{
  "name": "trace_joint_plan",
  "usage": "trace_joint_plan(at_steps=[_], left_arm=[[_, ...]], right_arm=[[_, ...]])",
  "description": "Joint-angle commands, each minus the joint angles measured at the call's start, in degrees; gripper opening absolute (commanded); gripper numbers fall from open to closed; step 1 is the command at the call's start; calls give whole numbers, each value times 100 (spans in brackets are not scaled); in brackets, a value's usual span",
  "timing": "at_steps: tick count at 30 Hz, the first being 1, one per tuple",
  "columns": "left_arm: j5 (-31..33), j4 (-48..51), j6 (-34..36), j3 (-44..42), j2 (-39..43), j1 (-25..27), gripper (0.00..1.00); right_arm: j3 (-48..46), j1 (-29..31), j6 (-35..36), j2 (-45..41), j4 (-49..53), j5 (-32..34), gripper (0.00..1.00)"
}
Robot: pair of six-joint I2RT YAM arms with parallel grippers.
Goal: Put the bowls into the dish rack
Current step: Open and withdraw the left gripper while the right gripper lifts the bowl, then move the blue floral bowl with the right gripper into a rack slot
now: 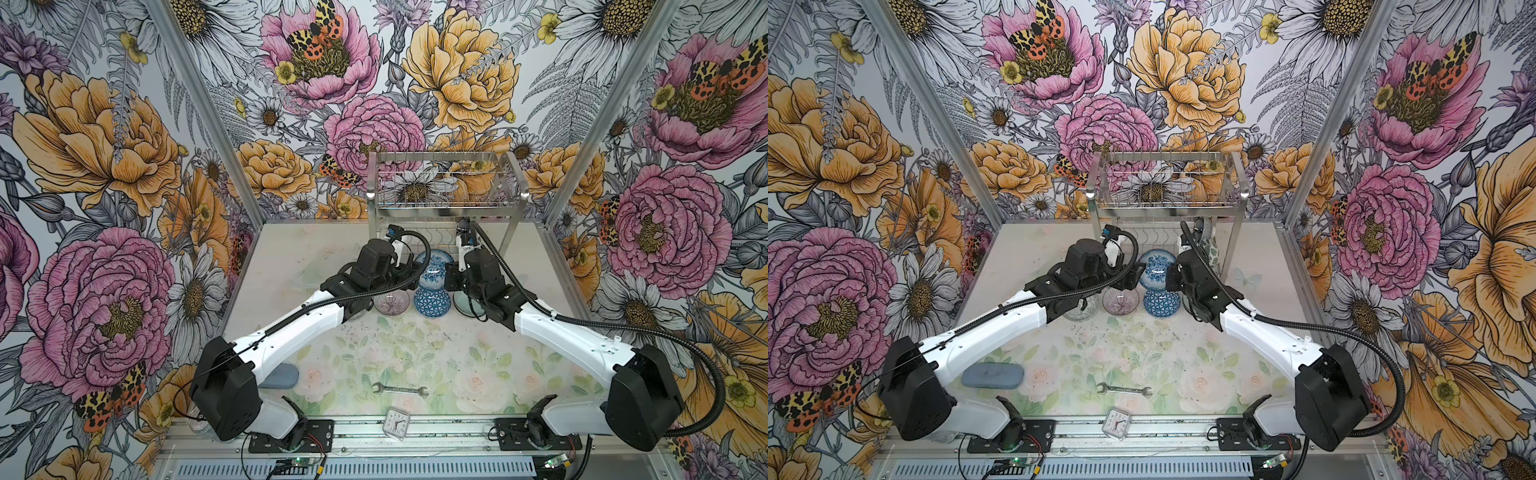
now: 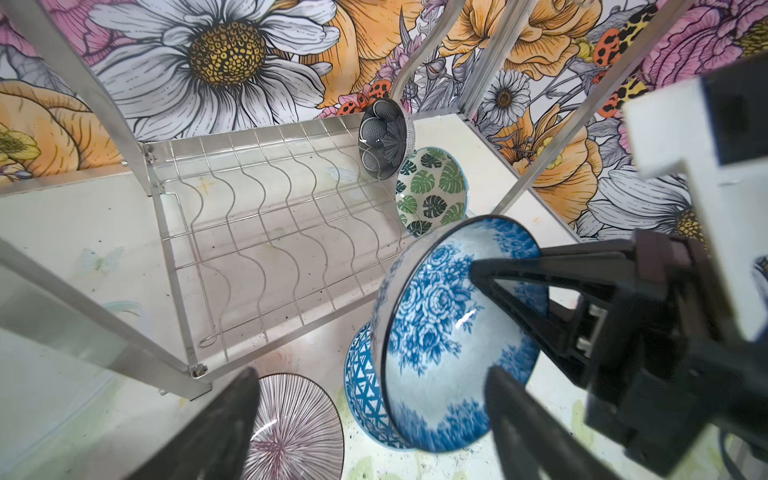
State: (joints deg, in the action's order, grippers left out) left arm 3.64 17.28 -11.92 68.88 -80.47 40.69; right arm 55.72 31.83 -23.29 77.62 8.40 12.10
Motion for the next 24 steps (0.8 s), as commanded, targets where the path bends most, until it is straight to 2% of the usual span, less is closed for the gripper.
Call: trace_joint_plan(at_steps=[1, 6, 11, 17, 20, 24], left_arm=[[161, 994, 476, 385, 489, -226, 99], [20, 1576, 831, 193, 1044, -889, 99], [-235, 1993, 1047, -165, 1510, -1485, 98], [-150, 2093, 1324, -483, 1859, -1898, 99], [-636, 1910, 1201, -683, 1921, -2258, 99], [-626, 1878, 1132, -819, 2158, -2338, 99]], right_arm=[[401, 76, 622, -115, -85, 936, 0], [584, 269, 1478, 288, -157, 2467, 0], [572, 446, 2575, 860, -978, 3705, 0], [831, 483, 3926, 1706, -2234, 4495, 0], [1131, 474, 4776, 2302, -2943, 4755, 0], [1630, 435, 5947, 3158, -3928, 4997, 0]])
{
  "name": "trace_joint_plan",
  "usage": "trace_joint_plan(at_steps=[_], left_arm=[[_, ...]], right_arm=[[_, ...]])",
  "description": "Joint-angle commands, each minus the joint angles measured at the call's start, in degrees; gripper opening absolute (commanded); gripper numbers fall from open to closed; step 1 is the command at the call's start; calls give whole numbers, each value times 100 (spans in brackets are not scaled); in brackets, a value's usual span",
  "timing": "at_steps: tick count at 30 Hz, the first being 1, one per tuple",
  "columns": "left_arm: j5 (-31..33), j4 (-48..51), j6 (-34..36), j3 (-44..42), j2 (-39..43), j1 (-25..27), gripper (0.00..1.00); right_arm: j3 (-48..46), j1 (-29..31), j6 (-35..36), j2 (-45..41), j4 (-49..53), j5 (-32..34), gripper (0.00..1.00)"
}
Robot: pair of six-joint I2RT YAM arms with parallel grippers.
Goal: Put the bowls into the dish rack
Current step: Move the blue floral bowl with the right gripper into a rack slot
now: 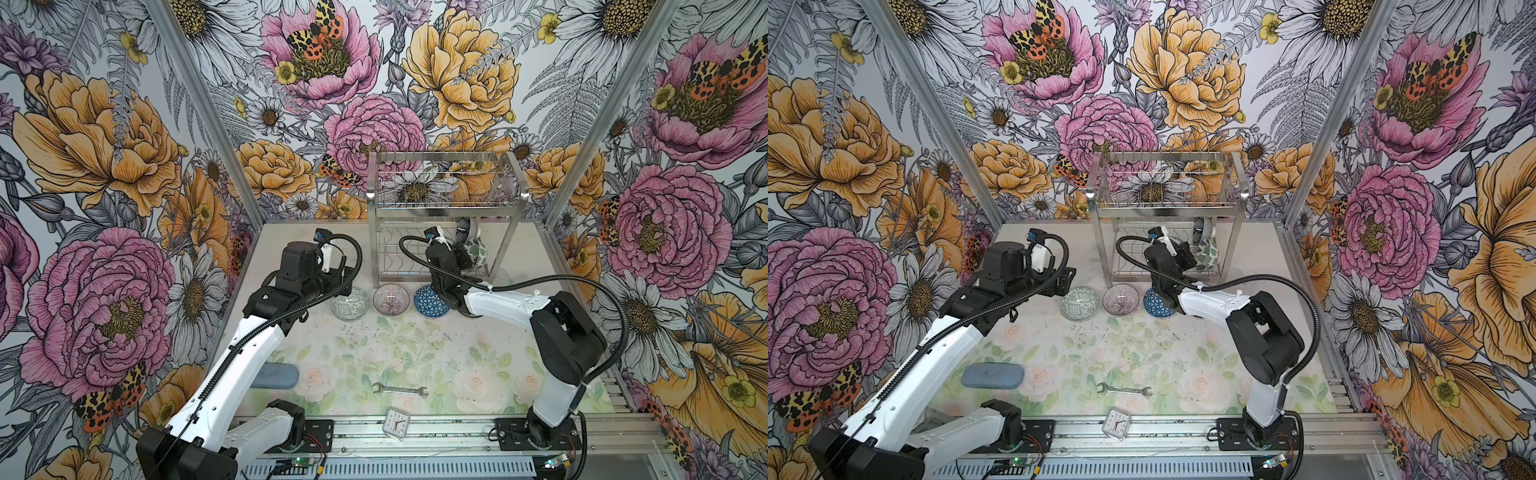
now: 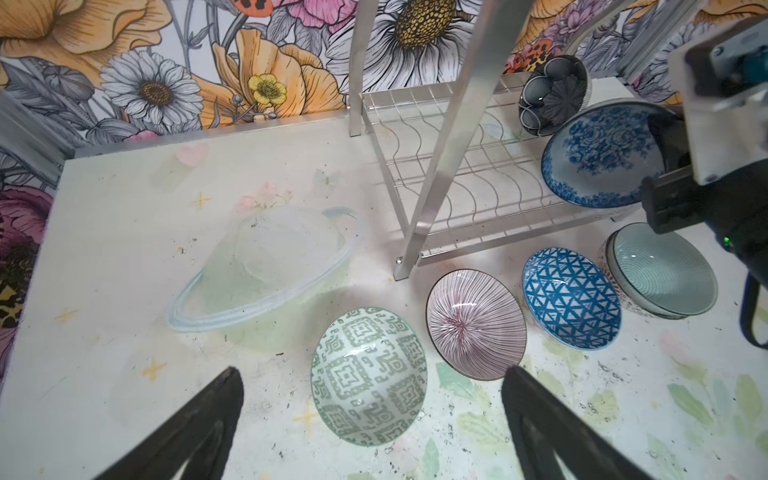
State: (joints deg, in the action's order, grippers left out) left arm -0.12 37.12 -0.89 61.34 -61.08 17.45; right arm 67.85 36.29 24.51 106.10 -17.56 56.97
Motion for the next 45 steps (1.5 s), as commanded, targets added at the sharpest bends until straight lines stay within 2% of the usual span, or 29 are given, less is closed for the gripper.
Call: trace_joint_plan(at_steps=[1, 8, 17, 31, 40, 45], left_arm=[[-183, -117, 44, -86, 284, -5, 98], [-50, -119, 69, -114, 473, 46, 99], [-24, -118, 64, -130, 562, 56, 99], [12, -118, 79, -132, 554, 43, 99], [-13, -118, 78, -135, 543, 26, 99], [-15, -118, 76, -136, 529, 27, 99]], right_arm=[[584, -40, 1412, 523, -1541, 533, 0], [1961, -283, 2629, 1847, -2061, 667, 0], [3295, -695, 3157, 2951, -1998, 683, 0], [4529, -965, 2727, 3891, -940, 622, 0], [4530, -940, 1987, 3853, -130, 544, 0], [4502, -924, 1942, 3869, -47, 542, 0]])
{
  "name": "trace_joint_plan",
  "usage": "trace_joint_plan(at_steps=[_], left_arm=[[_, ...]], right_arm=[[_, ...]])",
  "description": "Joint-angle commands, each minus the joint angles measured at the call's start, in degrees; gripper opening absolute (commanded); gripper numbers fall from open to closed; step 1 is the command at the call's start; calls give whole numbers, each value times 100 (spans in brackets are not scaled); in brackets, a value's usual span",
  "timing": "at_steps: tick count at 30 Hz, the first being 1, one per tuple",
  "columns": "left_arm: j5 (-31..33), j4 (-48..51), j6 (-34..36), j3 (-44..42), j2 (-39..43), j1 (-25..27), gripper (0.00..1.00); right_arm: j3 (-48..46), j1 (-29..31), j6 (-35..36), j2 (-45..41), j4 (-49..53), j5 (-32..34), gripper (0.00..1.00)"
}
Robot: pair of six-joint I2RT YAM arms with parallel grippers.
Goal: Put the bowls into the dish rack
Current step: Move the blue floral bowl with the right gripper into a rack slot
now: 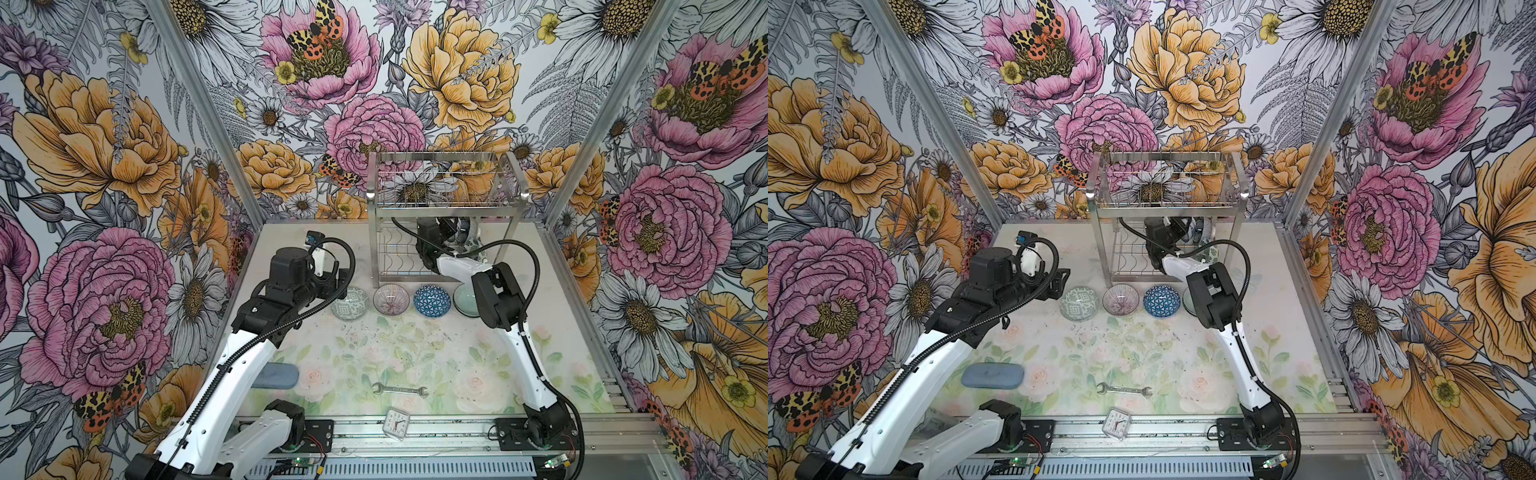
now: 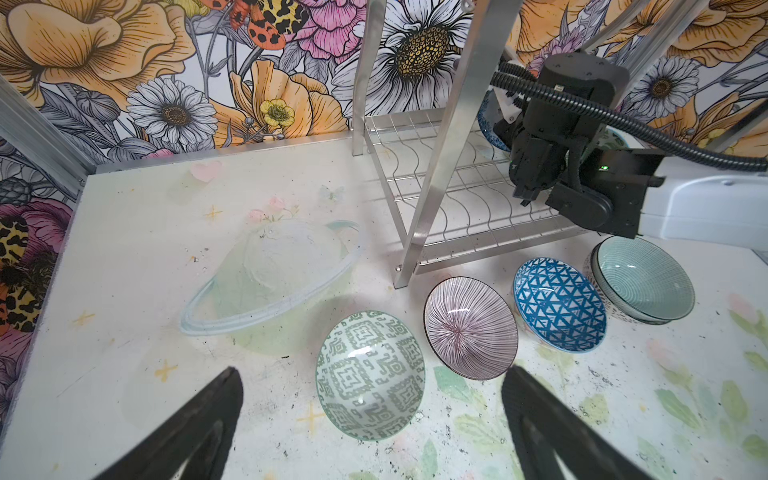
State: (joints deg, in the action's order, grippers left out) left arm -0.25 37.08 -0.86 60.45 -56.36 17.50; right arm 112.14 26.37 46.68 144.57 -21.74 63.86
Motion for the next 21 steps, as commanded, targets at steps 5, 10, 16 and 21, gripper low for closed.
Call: trace_joint_plan(at_steps=[5, 10, 16, 21], left_arm=[[2, -113, 68, -45, 72, 29, 99], [4, -113, 77, -50, 72, 21, 99], [1, -109, 73, -51, 64, 11, 99], [-8, -113, 73, -46, 72, -14, 99]], right_arm=[[238, 41, -230, 183, 464, 15, 0], [470, 29, -148, 353, 543, 112, 0], [434, 58, -564, 217, 933, -65, 6], [316, 62, -826, 63, 1108, -120, 14]])
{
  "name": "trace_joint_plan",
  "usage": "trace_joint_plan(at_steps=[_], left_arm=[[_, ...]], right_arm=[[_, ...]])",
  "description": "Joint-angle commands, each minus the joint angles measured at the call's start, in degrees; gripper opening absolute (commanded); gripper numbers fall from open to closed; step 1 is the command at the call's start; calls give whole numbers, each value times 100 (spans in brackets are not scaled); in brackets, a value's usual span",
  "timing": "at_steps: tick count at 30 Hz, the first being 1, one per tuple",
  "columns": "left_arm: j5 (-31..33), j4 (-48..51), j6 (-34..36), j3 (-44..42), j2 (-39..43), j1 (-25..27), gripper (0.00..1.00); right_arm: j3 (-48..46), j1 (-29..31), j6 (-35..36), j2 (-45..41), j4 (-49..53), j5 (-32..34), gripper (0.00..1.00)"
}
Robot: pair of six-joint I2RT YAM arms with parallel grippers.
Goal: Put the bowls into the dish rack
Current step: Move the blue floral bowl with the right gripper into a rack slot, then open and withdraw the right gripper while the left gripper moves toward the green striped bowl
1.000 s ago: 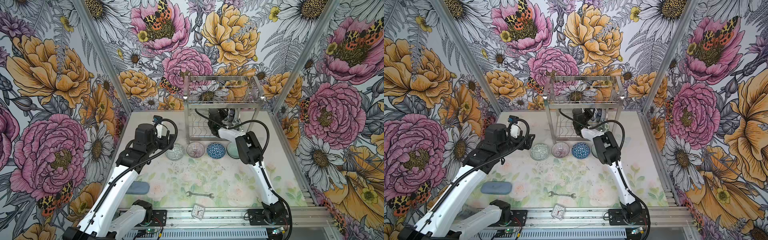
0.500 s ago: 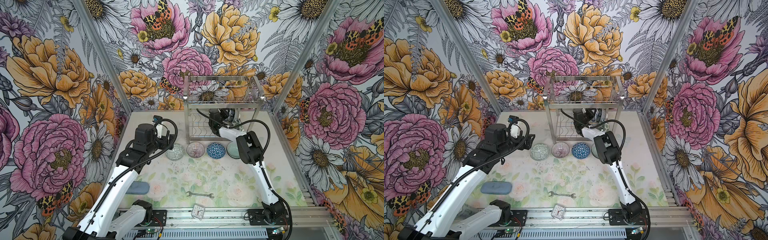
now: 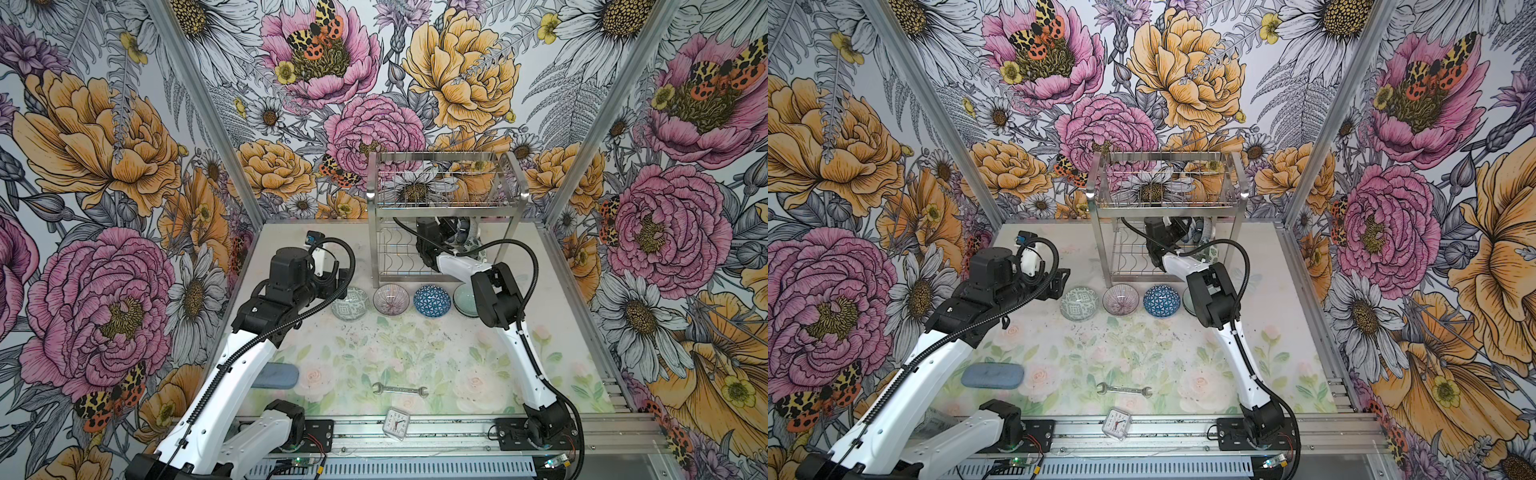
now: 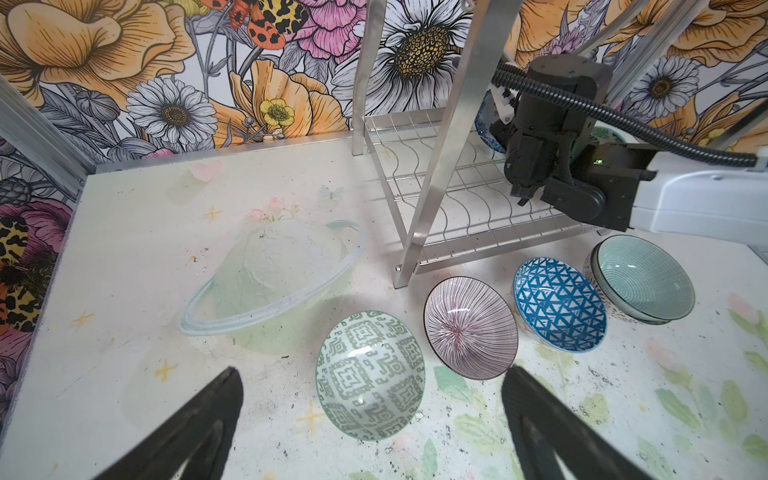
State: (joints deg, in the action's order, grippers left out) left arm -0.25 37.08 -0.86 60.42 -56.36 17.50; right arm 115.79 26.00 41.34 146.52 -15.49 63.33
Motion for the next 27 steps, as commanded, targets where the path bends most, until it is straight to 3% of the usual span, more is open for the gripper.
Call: trace_joint_plan(at_steps=[1, 11, 18, 24, 27], left_arm=[[-10, -112, 64, -41, 77, -13, 99], [-35, -109, 62, -40, 72, -13, 99], [-19, -105, 67, -48, 65, -12, 99], [-8, -105, 86, -48, 31, -29, 99], [-35, -105, 86, -43, 10, -51, 99]], right_arm=[[-86, 107, -365, -172, 527, -90, 16], [-491, 114, -759, -700, 757, -232, 34], [-1028, 193, -922, -1368, 1015, -354, 80], [-2022, 338, -1454, -2369, 1276, -722, 99], [-2666, 454, -1655, -2932, 1349, -998, 100]])
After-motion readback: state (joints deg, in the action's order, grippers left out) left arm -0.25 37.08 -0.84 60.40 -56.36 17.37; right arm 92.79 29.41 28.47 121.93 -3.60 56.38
